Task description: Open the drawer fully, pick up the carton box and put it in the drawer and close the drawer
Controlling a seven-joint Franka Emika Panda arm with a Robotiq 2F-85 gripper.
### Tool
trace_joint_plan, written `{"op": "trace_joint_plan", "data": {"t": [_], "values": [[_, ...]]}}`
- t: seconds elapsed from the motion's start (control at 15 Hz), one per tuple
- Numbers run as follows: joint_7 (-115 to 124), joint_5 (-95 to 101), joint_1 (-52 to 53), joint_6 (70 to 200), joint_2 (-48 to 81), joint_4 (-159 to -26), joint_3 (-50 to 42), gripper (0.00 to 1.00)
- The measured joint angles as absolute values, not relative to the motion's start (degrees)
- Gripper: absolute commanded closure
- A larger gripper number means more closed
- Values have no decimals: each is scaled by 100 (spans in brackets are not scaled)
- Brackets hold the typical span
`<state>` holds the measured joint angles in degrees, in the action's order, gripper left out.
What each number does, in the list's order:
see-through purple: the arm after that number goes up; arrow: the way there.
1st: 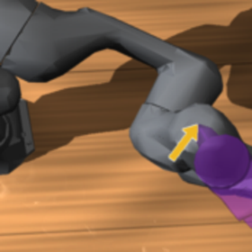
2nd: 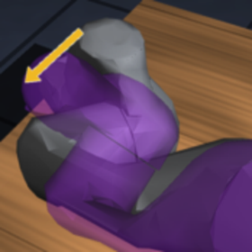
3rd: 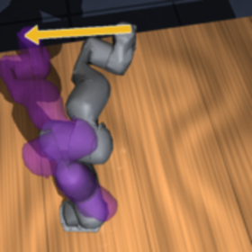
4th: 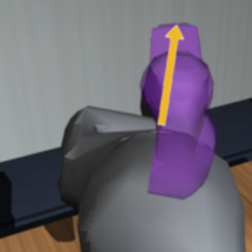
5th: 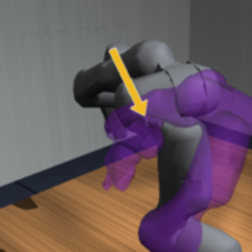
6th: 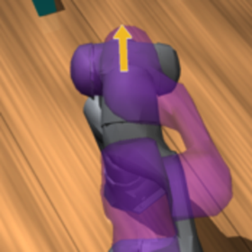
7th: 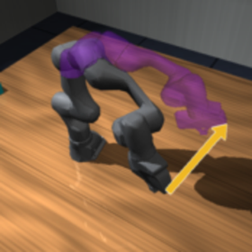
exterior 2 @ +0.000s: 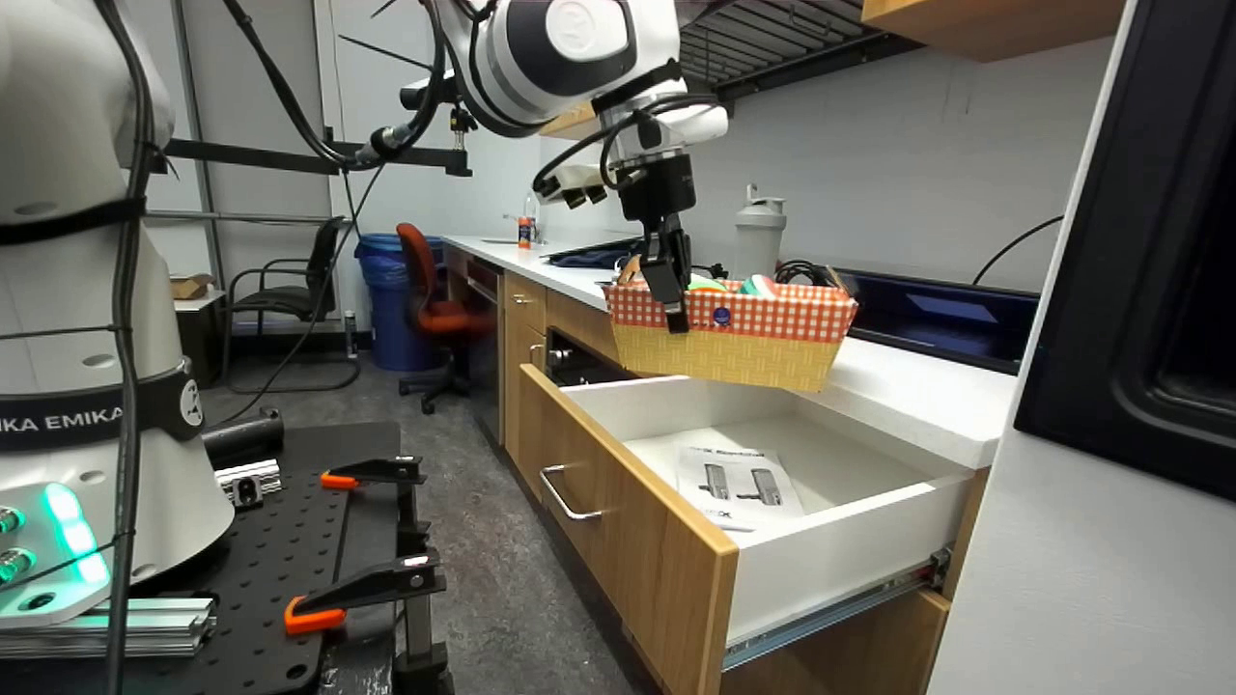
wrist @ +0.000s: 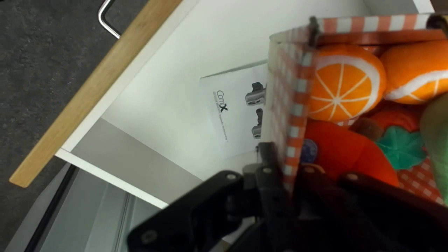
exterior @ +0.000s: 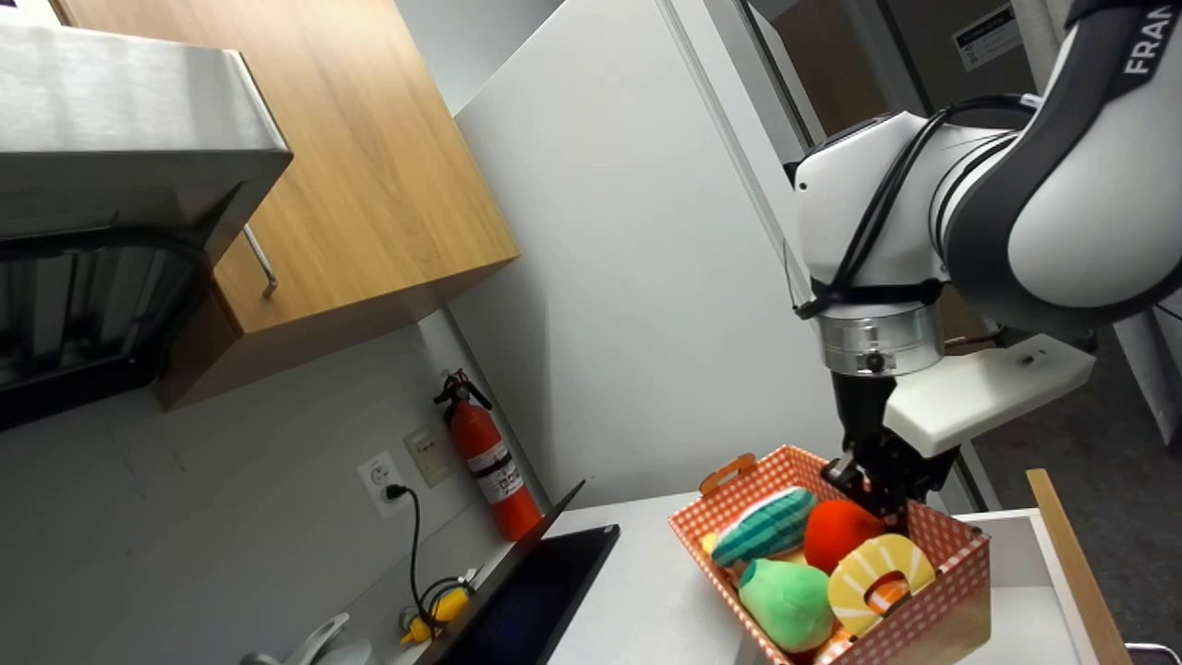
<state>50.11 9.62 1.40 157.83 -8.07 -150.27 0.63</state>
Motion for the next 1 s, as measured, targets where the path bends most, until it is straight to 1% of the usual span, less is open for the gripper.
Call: {"op": "trace_joint_plan", "data": {"t": [1.0], "values": [[5089,846,-128,15806,-1249,-15793,541,98]]}}
